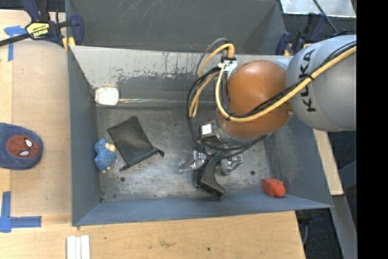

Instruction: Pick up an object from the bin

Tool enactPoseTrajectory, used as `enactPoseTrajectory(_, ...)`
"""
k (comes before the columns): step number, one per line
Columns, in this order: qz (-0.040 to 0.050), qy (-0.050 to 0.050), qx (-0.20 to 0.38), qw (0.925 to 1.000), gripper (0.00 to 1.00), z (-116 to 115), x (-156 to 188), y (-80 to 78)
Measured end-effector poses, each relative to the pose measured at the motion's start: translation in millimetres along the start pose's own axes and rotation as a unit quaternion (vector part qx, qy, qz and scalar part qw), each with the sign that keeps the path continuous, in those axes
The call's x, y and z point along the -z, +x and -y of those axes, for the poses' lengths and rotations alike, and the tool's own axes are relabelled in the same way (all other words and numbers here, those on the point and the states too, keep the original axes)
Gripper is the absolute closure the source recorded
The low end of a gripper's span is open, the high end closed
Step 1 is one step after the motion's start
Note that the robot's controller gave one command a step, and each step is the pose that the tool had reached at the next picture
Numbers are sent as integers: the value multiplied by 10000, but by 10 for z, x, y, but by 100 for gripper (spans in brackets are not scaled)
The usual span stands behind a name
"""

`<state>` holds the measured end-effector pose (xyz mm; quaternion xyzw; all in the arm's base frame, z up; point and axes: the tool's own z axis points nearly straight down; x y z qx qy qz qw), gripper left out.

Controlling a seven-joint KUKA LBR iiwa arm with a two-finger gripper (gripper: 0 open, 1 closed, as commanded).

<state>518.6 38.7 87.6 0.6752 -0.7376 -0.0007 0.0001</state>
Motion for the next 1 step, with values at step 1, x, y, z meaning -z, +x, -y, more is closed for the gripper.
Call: enactPoseTrajectory(1,-1,8,-3,10000,100,3,14,1)
